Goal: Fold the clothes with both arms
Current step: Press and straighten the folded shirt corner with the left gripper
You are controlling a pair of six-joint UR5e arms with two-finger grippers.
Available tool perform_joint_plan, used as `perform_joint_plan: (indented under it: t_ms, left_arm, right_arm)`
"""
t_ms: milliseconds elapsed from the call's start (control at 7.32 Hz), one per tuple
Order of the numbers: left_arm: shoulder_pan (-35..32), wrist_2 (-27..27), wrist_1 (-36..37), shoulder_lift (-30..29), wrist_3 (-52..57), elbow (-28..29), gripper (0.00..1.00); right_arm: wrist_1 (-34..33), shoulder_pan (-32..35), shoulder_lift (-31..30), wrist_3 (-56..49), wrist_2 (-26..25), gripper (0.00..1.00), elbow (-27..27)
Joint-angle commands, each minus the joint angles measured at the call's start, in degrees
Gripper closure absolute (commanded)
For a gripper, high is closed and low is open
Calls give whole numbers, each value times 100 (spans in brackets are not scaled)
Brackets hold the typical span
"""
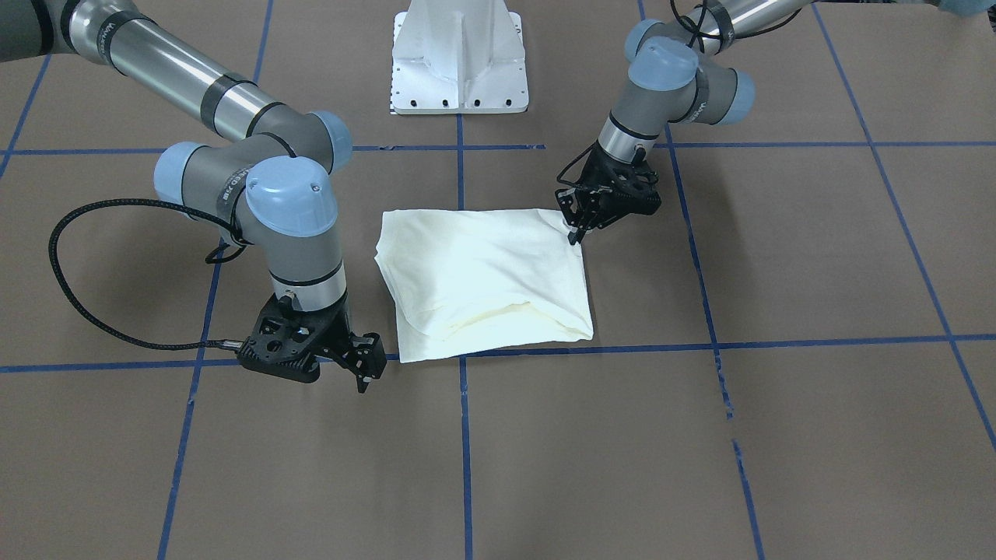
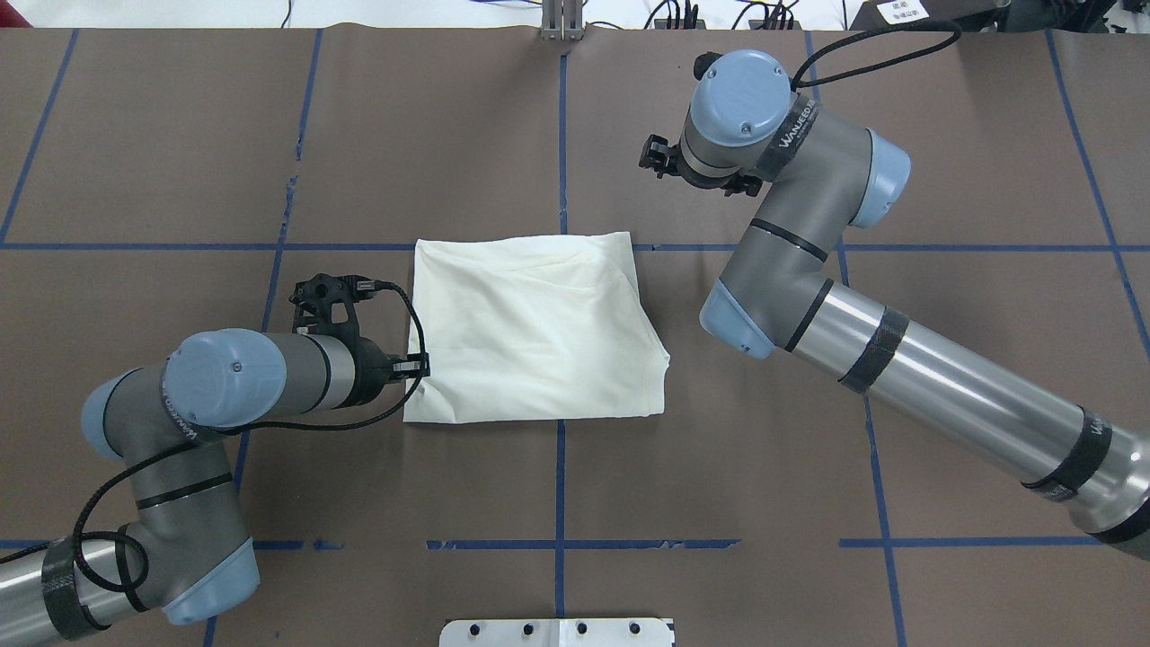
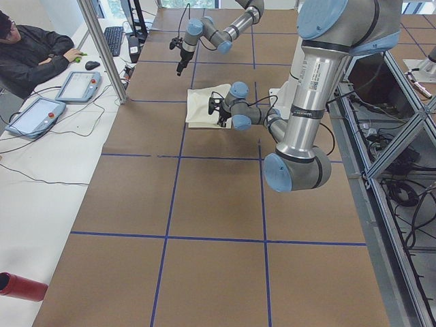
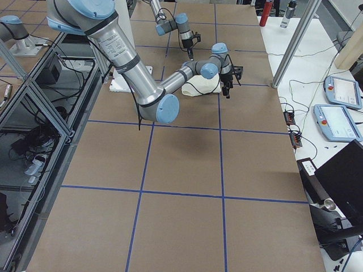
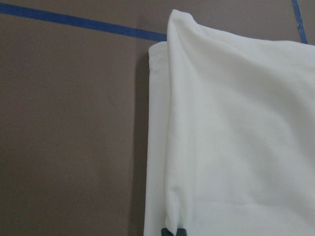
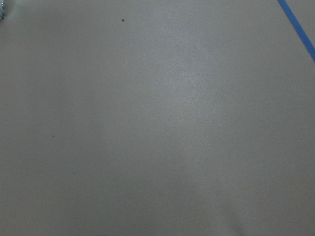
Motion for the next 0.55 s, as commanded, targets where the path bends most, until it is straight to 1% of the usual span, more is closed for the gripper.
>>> perform_joint_plan:
  t_ms: [0, 137, 410]
  left_arm:
    - [18, -7, -10, -2, 35, -81, 36]
    - [18, -7, -1, -37, 35, -90, 20]
    - [18, 2, -1, -20, 18, -108, 20]
  right_arm:
    - [0, 0, 0, 1, 0, 0, 0]
    - [0, 0, 8, 1, 0, 0, 0]
    - [0, 0, 17, 1, 0, 0, 0]
